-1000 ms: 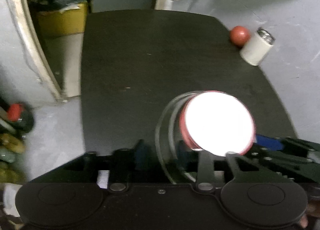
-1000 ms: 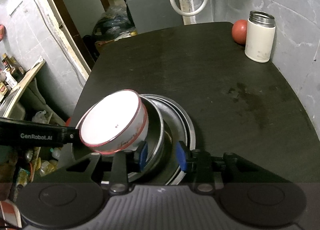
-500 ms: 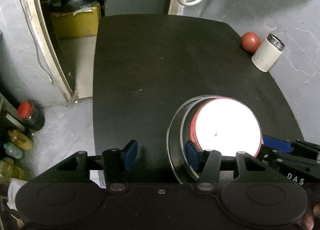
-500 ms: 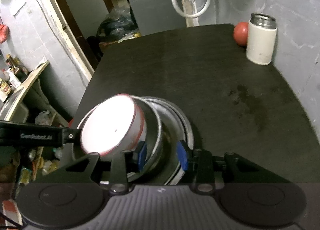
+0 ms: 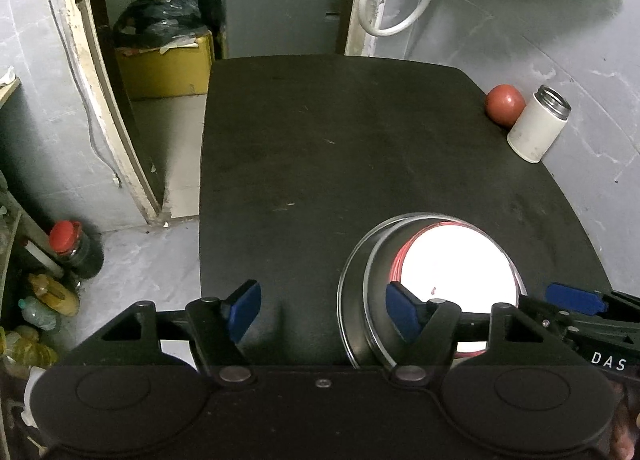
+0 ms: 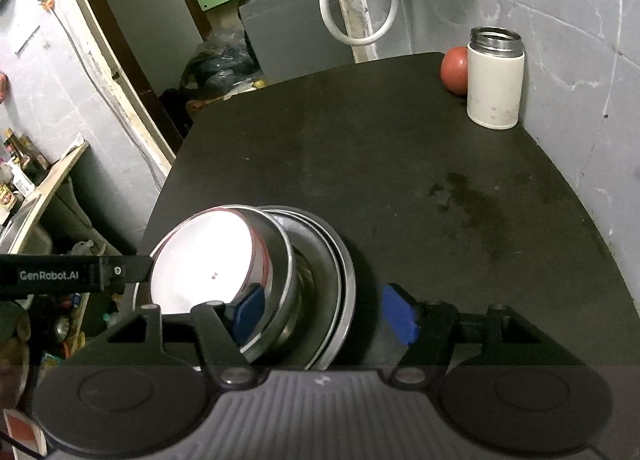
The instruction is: Organize plates and bowls
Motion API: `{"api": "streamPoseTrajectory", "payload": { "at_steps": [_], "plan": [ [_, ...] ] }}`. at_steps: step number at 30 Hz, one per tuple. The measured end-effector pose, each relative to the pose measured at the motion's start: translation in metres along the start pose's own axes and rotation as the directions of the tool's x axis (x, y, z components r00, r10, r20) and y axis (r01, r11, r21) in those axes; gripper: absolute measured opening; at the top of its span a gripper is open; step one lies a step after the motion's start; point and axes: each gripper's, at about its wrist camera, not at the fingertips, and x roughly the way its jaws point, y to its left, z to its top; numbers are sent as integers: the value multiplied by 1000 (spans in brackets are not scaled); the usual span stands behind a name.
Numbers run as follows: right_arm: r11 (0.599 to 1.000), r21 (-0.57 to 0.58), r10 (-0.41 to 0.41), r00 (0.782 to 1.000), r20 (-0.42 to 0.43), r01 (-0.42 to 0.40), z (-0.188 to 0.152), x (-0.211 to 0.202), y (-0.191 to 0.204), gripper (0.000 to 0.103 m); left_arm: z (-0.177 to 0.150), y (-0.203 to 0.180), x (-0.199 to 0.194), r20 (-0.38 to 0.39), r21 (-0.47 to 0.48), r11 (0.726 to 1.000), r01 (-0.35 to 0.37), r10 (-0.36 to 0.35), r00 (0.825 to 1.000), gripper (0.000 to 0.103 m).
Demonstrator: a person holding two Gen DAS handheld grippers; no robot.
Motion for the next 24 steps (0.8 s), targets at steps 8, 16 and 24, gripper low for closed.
{"api": "streamPoseTrajectory", "payload": {
  "at_steps": [8, 16, 24],
  "plan": [
    [1000, -8, 10, 1000, 20, -10, 2, -4, -4, 79, -2, -4, -9, 34, -10, 1000, 22, -22, 999, 82],
    [1000, -11, 15, 999, 48, -14, 0, -14, -10, 86, -3, -14, -14, 51, 0, 1000, 2, -2, 999, 86],
    [999, 2, 34, 996, 80, -34, 0, -22, -19, 95, -4, -19, -20, 74, -12, 1000, -17, 18, 997, 92]
  ]
}}
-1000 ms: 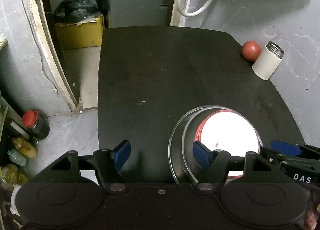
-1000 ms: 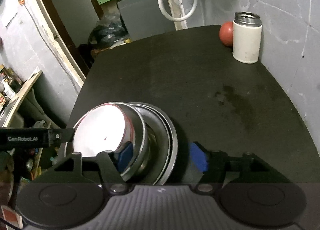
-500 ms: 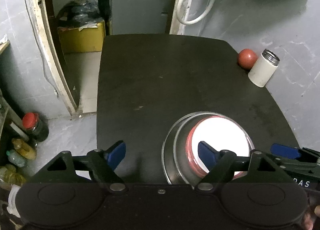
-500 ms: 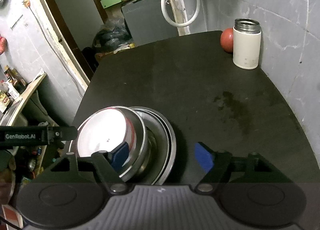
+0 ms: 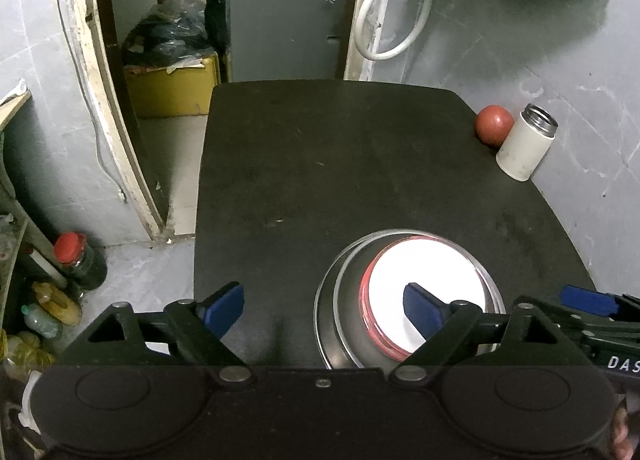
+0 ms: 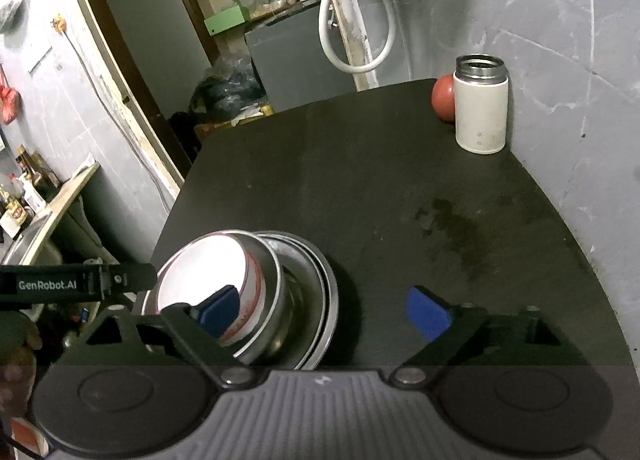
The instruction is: Organize plates and bowls
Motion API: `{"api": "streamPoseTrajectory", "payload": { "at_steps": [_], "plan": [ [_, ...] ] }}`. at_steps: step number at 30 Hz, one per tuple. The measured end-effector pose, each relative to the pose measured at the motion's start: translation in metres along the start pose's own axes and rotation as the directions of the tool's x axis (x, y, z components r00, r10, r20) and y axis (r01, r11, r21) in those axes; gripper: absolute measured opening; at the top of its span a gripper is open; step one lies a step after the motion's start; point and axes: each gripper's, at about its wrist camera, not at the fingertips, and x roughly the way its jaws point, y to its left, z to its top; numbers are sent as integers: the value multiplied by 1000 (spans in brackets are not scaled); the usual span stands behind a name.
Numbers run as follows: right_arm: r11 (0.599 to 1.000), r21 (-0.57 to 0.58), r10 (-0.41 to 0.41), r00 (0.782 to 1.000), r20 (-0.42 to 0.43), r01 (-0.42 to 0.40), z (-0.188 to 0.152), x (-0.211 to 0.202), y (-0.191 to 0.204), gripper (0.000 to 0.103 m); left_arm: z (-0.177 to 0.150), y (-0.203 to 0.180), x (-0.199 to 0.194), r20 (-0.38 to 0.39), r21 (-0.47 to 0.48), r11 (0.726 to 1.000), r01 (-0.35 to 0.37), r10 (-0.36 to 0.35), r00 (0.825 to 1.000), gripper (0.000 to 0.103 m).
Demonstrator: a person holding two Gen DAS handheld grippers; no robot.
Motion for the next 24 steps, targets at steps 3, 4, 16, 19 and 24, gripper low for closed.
{"api": "streamPoseTrajectory", "payload": {
  "at_steps": [3, 4, 16, 19, 24],
  "plan": [
    [1000, 0, 8, 1000, 10, -8, 0, -2, -2, 98, -1, -2, -4, 20, -4, 1000, -10, 10, 1000, 96],
    [1000, 1, 10, 1000, 14, -10, 0, -3, -3, 99, -1, -3, -6, 26, -3, 1000, -11, 11, 1000, 96],
    [1000, -14, 23, 998, 61, -22, 2, -19, -6, 103, -6, -11, -24, 55, -17, 999, -49, 50, 997, 102],
    [999, -29, 36, 997, 74, -34, 3, -24, -4, 103, -8, -13, -30, 70, -21, 998, -63, 65, 995, 102],
    [996, -81, 36, 995, 92, -28, 2, -30, 1, 103, -12, -15, -38, 94, -39, 996, -80, 83, 992, 102]
  ]
}}
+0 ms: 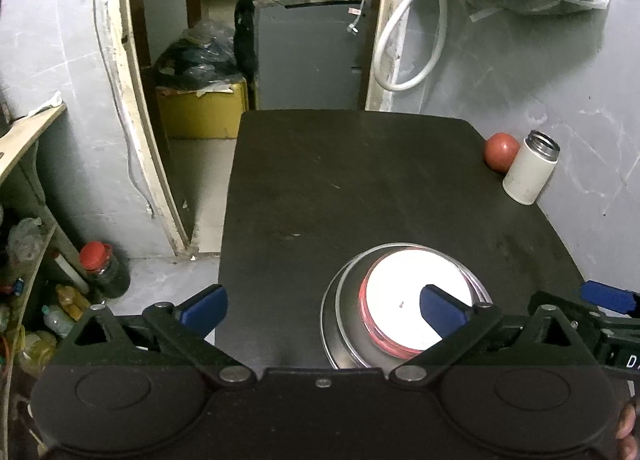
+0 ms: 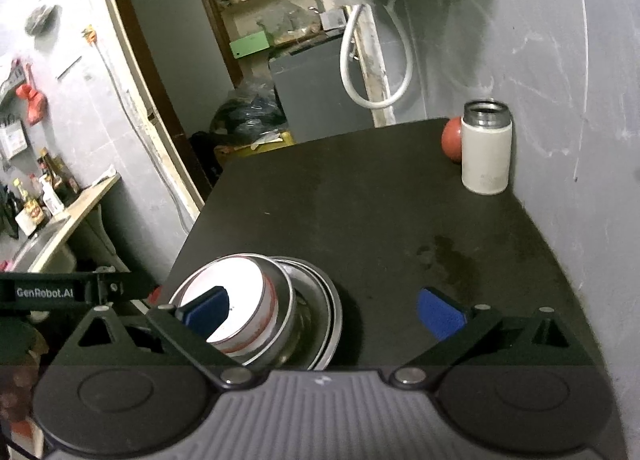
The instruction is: Organize plates and bowls
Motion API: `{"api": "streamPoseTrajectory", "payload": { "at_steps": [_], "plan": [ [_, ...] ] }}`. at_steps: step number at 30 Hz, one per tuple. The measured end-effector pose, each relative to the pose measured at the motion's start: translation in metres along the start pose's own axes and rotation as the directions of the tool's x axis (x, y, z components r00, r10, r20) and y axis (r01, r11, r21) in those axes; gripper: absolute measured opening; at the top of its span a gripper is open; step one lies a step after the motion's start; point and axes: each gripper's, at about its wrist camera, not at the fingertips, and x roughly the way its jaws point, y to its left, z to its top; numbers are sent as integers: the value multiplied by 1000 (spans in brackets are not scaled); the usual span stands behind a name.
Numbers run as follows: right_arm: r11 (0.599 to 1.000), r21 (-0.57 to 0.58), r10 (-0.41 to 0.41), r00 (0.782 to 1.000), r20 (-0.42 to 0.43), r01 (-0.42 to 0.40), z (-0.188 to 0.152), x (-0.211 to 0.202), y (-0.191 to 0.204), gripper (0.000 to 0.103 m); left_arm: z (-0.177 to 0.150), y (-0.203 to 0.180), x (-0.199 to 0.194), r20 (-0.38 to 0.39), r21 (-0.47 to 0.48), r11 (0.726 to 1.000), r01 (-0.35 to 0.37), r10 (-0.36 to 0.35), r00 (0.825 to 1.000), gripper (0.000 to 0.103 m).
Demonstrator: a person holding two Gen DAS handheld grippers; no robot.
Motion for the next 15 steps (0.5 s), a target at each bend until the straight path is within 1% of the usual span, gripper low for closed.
{"api": "streamPoseTrajectory", "payload": {
  "at_steps": [5, 10, 15],
  "plan": [
    [999, -36, -11, 1000, 23, 11, -3, -9, 4, 103, -7, 0, -8, 33, -17, 1000, -9, 10, 999, 102],
    [999, -39, -11, 1000, 21, 12, -9, -15, 5, 103, -20, 1, -16, 51, -47, 999, -8, 10, 999, 102],
    [1000, -27, 12, 999, 31, -11, -21, -23, 8, 103, -35, 5, -25, 69, -65, 998, -18, 23, 997, 102]
  ]
}}
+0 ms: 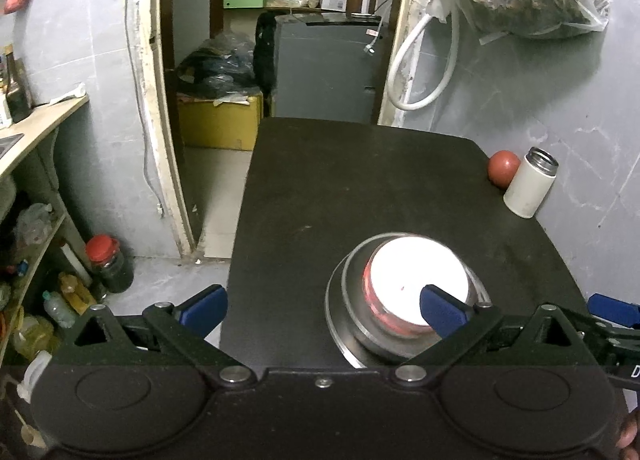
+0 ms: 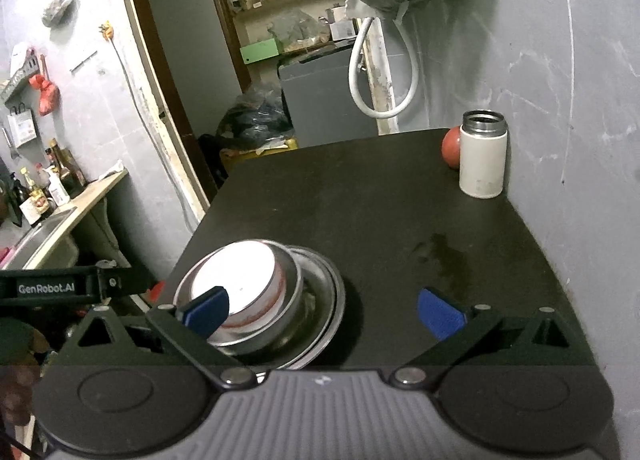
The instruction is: Organize plates and bowls
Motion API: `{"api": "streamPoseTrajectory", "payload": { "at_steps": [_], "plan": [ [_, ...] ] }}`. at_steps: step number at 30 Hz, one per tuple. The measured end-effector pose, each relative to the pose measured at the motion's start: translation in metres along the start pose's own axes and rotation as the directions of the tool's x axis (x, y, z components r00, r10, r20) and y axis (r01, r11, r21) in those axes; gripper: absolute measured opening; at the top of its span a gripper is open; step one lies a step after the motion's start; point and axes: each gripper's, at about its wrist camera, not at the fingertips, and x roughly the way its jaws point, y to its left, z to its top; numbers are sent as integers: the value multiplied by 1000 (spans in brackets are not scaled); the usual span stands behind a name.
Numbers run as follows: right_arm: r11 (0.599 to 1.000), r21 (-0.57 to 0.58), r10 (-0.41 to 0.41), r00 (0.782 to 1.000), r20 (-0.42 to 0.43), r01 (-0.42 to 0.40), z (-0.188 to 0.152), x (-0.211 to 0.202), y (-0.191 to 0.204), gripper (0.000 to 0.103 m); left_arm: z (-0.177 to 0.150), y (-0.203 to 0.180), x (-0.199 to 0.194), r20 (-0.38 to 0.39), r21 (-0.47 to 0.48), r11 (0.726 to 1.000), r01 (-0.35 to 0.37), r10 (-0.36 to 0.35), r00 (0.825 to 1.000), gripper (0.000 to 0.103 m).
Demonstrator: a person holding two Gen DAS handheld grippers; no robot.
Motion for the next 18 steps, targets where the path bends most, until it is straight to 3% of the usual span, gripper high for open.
{"api": "streamPoseTrajectory", "payload": {
  "at_steps": [7, 18],
  "plan": [
    [1000, -1, 2, 1000, 13, -2, -10, -13, 11, 103, -14, 9, -13, 12, 10, 1000, 5, -5, 1000, 102],
    [993, 25, -117, 991, 63, 116, -26, -46, 45, 103, -32, 31, -35, 45, 77, 993, 90, -93, 995, 102]
  ]
}}
